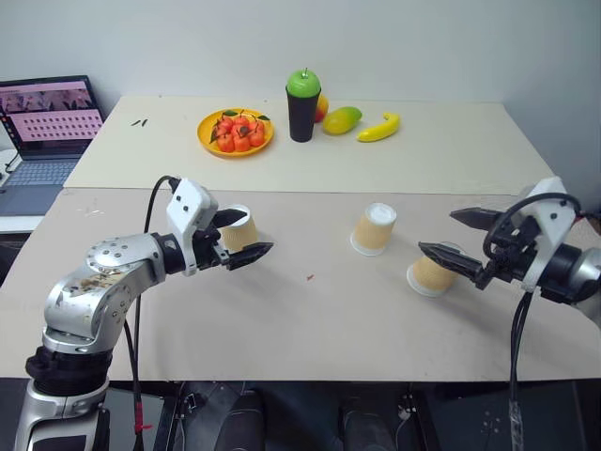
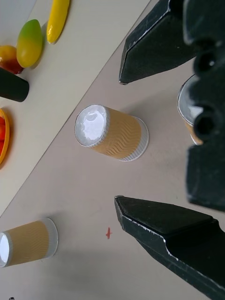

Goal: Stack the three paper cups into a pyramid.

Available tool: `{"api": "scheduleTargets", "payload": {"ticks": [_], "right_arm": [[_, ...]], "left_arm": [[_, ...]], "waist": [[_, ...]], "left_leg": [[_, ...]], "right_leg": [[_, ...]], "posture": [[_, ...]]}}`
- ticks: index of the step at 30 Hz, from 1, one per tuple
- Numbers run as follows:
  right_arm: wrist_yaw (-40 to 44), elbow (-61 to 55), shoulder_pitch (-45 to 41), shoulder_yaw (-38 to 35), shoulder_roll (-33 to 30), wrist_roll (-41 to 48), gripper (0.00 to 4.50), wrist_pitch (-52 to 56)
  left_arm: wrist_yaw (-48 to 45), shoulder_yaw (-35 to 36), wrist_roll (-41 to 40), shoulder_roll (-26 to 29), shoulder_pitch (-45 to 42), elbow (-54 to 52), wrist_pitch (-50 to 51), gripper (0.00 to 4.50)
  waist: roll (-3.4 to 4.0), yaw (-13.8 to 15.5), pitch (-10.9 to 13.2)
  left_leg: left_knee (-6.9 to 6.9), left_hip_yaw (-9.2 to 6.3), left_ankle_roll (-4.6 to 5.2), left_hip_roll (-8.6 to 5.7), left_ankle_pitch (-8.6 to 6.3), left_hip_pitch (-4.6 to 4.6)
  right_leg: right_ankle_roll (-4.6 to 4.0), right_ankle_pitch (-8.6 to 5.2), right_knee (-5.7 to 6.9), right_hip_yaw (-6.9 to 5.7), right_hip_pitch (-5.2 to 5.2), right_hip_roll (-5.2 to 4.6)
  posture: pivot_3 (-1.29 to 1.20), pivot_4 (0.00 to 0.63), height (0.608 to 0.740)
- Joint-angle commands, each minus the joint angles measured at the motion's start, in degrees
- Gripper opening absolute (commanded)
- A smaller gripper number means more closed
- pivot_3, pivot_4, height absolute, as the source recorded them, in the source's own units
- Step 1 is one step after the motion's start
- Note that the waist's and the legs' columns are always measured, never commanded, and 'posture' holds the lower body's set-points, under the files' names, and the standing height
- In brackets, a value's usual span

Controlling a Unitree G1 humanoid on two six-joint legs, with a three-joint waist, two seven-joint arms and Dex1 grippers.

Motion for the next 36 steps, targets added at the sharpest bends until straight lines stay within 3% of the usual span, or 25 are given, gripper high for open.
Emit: {"api": "scheduleTargets", "payload": {"ticks": [1,13,26,36], "right_arm": [[1.50,-0.41,-1.58,-1.26,-3.15,1.98,4.47,1.43],[-2.22,-0.65,-4.67,1.49,-3.62,3.16,4.47,3.59],[-1.72,4.99,8.40,-8.16,-2.82,-3.78,4.47,-3.46],[-1.45,4.79,12.12,-3.75,2.16,-2.89,4.47,-5.39]], "left_arm": [[1.01,2.56,-2.17,0.58,-0.23,-3.26,1.18,4.50],[5.10,2.09,-4.74,-1.36,-7.56,-2.72,3.29,4.50],[2.65,-1.50,-5.42,-1.85,-11.87,0.19,3.61,4.50],[1.59,-4.23,-3.81,-0.69,-13.16,0.20,3.41,4.50]], "waist": [[0.00,-0.03,0.00],[0.01,0.15,0.03],[0.01,0.09,0.03],[0.01,-0.08,0.03]], "left_leg": [[0.01,0.00,0.00,0.00,0.00,0.00],[0.17,-0.07,0.03,0.11,-0.02,-0.07],[0.23,-0.08,0.06,0.12,-0.03,-0.03],[0.27,-0.07,0.06,0.13,-0.03,0.01]], "right_leg": [[0.00,0.00,0.00,0.00,0.00,0.00],[-0.09,0.05,0.05,0.11,0.03,0.25],[-0.10,0.04,0.18,0.16,0.04,0.31],[-0.09,0.04,0.22,0.22,0.06,0.33]], "posture": [[0.00,0.150,0.735],[0.00,0.150,0.735],[0.00,0.150,0.735],[0.00,0.150,0.735]]}}
